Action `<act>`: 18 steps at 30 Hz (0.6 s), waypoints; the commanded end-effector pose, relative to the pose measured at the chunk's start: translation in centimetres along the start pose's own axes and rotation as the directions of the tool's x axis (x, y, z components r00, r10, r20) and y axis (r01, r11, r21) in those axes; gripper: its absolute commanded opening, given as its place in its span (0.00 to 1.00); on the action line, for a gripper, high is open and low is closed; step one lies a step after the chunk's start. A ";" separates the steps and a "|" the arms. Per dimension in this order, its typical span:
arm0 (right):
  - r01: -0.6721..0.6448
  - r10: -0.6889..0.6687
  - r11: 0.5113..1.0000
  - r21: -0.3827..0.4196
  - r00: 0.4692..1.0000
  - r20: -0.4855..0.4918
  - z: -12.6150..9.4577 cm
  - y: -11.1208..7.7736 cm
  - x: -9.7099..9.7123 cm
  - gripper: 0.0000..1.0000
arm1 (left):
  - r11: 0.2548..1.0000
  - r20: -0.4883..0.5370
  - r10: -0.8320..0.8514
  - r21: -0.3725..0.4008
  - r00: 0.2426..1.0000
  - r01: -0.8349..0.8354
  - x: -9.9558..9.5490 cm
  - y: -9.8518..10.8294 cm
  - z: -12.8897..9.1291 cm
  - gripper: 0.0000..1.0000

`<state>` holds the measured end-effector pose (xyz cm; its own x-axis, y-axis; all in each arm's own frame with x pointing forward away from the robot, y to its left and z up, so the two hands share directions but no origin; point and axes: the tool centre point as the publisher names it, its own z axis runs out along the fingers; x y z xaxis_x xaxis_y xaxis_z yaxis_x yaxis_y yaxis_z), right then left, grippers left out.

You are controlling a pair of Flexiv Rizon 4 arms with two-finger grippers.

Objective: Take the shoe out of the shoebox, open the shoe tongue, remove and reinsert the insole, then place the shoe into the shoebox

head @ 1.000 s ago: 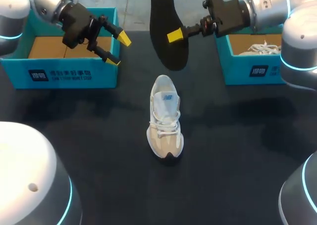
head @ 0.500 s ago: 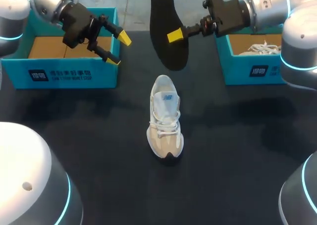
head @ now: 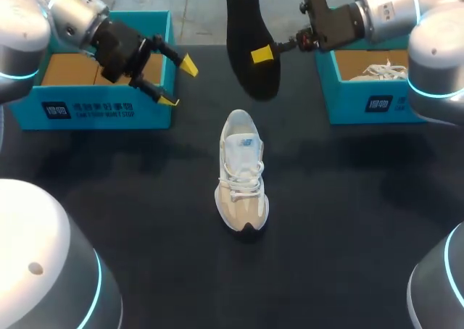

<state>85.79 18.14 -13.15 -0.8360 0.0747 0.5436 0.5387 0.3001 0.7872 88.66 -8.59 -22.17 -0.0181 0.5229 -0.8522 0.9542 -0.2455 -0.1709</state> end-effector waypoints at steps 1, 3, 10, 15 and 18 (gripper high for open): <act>0.051 -0.051 0.998 0.021 0.998 -0.023 0.6 0.7 -2.1 0.00 | 0.999 0.002 -0.013 -0.033 1.000 0.013 0.3 -0.2 0.9 1.00; 0.087 -0.086 0.996 0.030 0.996 -0.021 0.8 0.8 -2.7 0.00 | 0.999 -0.002 -0.018 -0.040 1.000 0.018 0.5 -0.1 1.3 1.00; 0.153 -0.152 0.988 0.024 0.988 -0.033 2.2 -0.2 -4.5 0.00 | 0.998 0.011 -0.044 -0.055 0.999 0.045 1.1 0.1 2.7 1.00; 0.169 -0.168 0.986 0.003 0.984 -0.053 3.4 -1.2 -5.7 0.00 | 0.997 0.010 -0.063 -0.055 0.998 0.063 1.9 0.3 3.5 1.00; 0.171 -0.171 0.985 -0.014 0.983 -0.071 4.1 -2.2 -6.7 0.00 | 0.996 0.013 -0.073 -0.059 0.997 0.074 2.4 0.4 4.0 1.00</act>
<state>89.11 20.12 -18.14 -0.9102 -0.0224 0.4135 0.3863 0.3138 0.8673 87.91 -10.46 -25.62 -0.0893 0.5305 -0.8430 0.9649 -0.1637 -0.2052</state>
